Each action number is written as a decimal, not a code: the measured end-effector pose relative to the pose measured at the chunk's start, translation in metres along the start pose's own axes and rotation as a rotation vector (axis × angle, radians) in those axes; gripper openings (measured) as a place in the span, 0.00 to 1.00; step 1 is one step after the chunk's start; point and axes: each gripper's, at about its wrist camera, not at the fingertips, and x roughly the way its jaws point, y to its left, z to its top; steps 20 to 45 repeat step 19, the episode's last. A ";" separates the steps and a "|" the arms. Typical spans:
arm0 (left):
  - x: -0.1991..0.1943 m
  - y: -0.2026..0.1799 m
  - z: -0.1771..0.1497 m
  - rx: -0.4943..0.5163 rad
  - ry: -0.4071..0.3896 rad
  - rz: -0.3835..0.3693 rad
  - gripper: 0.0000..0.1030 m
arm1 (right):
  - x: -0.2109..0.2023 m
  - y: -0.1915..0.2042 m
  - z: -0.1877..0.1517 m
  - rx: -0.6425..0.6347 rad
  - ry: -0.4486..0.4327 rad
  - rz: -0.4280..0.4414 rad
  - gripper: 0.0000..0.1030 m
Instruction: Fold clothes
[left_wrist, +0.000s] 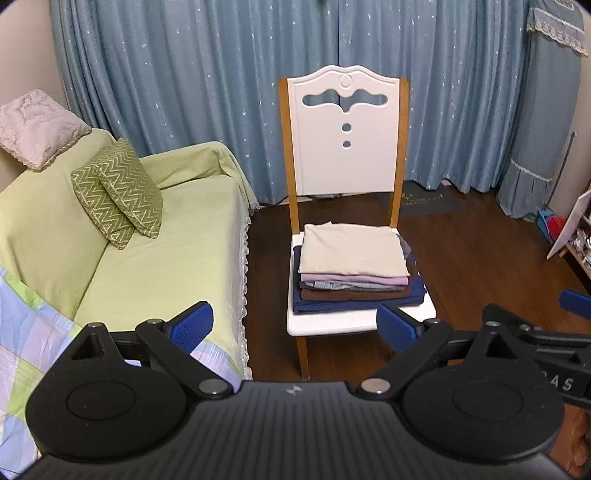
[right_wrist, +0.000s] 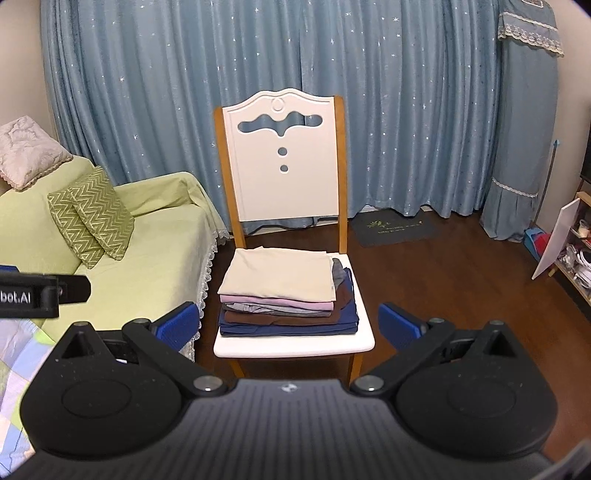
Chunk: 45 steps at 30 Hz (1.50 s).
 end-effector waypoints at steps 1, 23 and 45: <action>-0.001 0.000 0.000 0.010 0.006 -0.002 0.93 | -0.002 0.001 0.001 0.010 0.008 -0.009 0.99; 0.061 -0.028 0.051 0.045 0.049 -0.094 0.95 | 0.034 -0.023 0.015 0.043 0.089 -0.081 0.99; 0.061 -0.028 0.051 0.045 0.049 -0.094 0.95 | 0.034 -0.023 0.015 0.043 0.089 -0.081 0.99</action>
